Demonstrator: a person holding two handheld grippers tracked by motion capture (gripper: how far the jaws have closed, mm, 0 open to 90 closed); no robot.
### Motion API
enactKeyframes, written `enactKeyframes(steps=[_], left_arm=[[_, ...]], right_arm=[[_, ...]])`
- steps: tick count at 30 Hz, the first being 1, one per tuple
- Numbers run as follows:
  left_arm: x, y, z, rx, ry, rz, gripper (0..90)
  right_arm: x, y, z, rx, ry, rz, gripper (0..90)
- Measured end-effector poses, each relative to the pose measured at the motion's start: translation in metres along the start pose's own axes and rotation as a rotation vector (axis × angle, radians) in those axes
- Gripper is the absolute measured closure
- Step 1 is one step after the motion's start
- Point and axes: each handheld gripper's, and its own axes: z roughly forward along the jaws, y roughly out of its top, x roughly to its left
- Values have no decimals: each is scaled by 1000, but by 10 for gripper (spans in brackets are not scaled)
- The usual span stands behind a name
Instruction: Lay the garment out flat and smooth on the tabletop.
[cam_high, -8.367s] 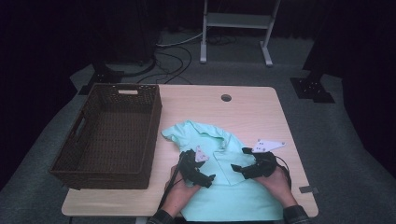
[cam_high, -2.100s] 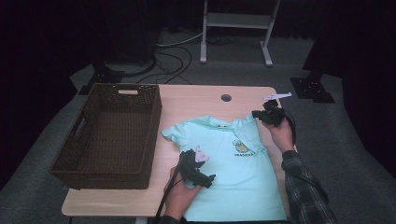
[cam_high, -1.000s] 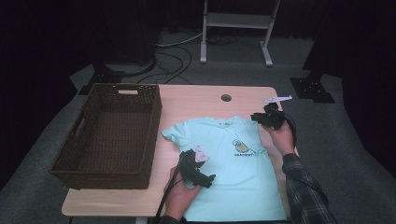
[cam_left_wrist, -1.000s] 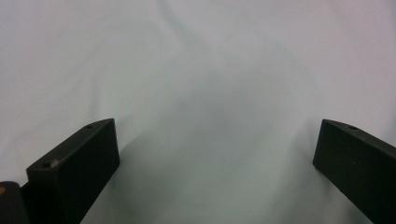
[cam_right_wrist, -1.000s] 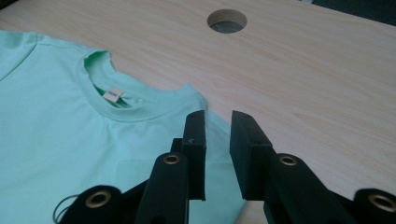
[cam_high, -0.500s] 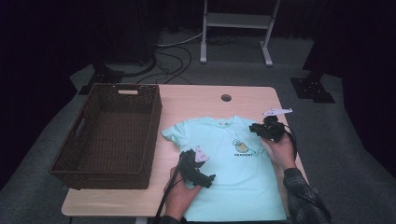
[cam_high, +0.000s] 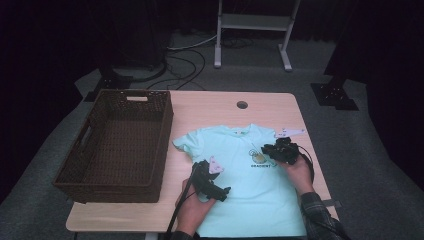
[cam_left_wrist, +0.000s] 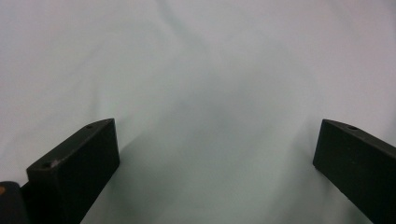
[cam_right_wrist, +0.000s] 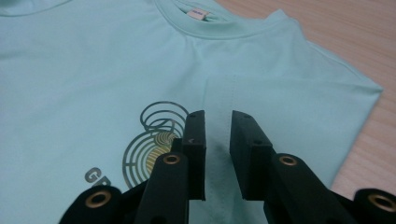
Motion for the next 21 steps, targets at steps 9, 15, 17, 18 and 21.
enactKeyframes(steps=[9, 15, 17, 18, 21], left_arm=[[0, 0, 0, 0, 1, -1, 0], [0, 0, 0, 1, 2, -2, 0], [0, 0, 0, 0, 3, -4, 0], [0, 0, 0, 0, 3, -4, 0], [0, 0, 0, 0, 3, -4, 0]], right_arm=[[5, -3, 7, 22, -11, -28, 742], [10, -5, 8, 21, -31, -56, 714], [13, -6, 8, 17, -52, -78, 730], [14, -6, 9, 16, -57, -85, 742], [14, -7, 9, 9, -71, -95, 795]])
